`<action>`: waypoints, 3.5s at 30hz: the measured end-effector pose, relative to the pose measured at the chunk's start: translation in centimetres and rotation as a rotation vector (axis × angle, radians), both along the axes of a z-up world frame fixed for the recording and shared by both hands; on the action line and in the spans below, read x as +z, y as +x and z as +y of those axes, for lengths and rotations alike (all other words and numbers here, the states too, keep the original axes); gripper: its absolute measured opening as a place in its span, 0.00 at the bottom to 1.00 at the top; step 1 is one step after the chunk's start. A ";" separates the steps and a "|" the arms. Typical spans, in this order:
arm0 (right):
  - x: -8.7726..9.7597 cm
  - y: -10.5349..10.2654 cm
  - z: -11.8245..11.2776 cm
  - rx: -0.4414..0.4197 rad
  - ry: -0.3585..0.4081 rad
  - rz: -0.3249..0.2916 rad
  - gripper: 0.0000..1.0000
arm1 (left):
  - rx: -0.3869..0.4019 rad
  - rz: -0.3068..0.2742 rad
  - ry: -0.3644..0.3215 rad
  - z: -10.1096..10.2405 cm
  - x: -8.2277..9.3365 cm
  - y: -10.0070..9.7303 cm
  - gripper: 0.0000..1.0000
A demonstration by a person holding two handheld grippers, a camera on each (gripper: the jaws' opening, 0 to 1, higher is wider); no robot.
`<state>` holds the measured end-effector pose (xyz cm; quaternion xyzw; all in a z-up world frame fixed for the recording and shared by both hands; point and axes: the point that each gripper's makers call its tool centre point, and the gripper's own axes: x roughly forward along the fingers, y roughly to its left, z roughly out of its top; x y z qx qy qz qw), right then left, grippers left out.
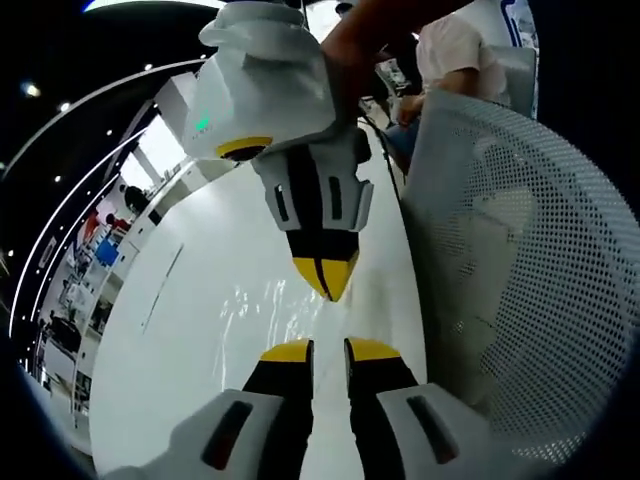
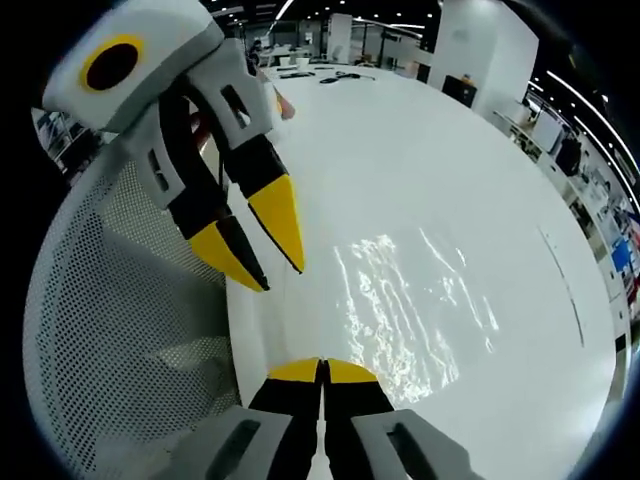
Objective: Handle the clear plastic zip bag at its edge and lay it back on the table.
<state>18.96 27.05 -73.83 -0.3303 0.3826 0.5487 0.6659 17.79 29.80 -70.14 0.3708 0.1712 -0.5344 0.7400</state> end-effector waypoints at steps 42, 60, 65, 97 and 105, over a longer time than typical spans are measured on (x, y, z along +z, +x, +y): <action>3.2 2.1 1.6 0.032 0.059 -0.096 0.00 | -0.015 -0.003 0.096 0.0 -1.2 0.6 0.00; 4.7 3.5 1.5 0.032 0.074 -0.171 0.00 | 0.005 0.051 0.083 -0.3 -1.3 0.3 0.00; 5.4 4.0 1.8 0.033 0.095 -0.224 0.00 | 0.014 0.063 0.083 -0.2 -1.4 0.3 0.00; 11.3 6.5 2.8 0.011 0.240 -0.572 0.00 | 0.081 0.059 0.059 0.0 0.5 2.3 0.00; 12.3 7.3 3.2 0.009 0.251 -0.625 0.00 | 0.166 0.098 0.047 0.3 0.5 3.0 0.00</action>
